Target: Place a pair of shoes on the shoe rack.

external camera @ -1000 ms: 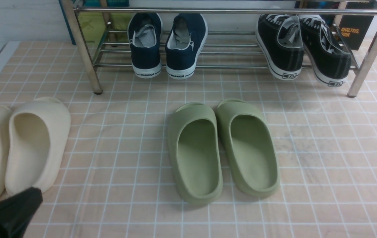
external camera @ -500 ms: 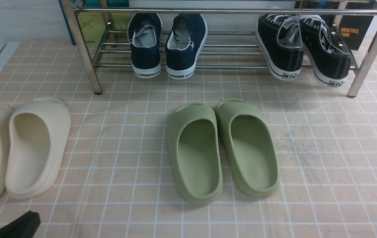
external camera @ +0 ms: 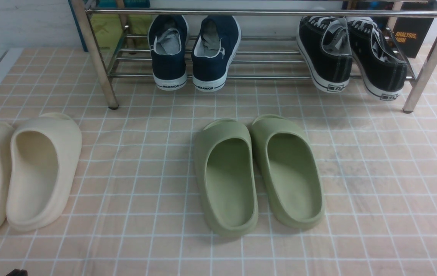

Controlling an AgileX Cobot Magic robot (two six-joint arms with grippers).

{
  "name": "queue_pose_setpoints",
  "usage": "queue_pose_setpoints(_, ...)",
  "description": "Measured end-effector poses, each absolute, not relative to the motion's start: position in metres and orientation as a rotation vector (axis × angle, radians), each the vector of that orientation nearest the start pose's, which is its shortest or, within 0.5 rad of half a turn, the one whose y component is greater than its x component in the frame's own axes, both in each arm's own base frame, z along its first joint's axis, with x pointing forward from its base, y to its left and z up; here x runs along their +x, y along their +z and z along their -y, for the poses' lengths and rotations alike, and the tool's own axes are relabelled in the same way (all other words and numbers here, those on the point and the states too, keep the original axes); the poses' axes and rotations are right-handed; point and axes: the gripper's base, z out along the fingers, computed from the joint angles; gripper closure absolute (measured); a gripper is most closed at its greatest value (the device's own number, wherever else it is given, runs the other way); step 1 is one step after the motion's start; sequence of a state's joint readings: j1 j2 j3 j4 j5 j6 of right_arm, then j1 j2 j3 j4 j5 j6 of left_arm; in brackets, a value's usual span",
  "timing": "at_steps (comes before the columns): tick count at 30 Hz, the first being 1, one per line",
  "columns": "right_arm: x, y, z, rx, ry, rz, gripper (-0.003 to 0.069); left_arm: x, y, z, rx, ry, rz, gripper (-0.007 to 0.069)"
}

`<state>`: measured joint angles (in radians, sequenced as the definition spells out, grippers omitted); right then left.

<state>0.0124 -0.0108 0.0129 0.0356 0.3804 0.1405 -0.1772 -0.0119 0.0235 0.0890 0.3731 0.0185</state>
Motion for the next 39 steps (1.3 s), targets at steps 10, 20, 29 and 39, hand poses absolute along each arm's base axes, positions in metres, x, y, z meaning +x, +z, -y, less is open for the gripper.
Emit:
queue_pose_setpoints(10, 0.0522, 0.1752, -0.0019, 0.141, 0.141, -1.863, 0.0421, 0.0522, 0.1727, 0.0058, 0.211, -0.021, -1.856, 0.0585)
queue_pose_setpoints(20, 0.0522, 0.1752, -0.0019, 0.141, 0.141, -1.863, 0.0421, 0.0521, 0.1726, 0.0061, 0.207, -0.029, -1.857, 0.0575)
queue_pose_setpoints(29, 0.0522, 0.1752, -0.0019, 0.141, 0.141, -1.863, 0.0421, 0.0521, 0.1726, 0.0063, 0.202, -0.036, -1.857, 0.057)
queue_pose_setpoints(39, 0.0522, 0.1752, -0.0019, 0.141, 0.141, -1.863, 0.0421, 0.0521, 0.1725, 0.0064, 0.202, -0.036, -1.859, 0.056)
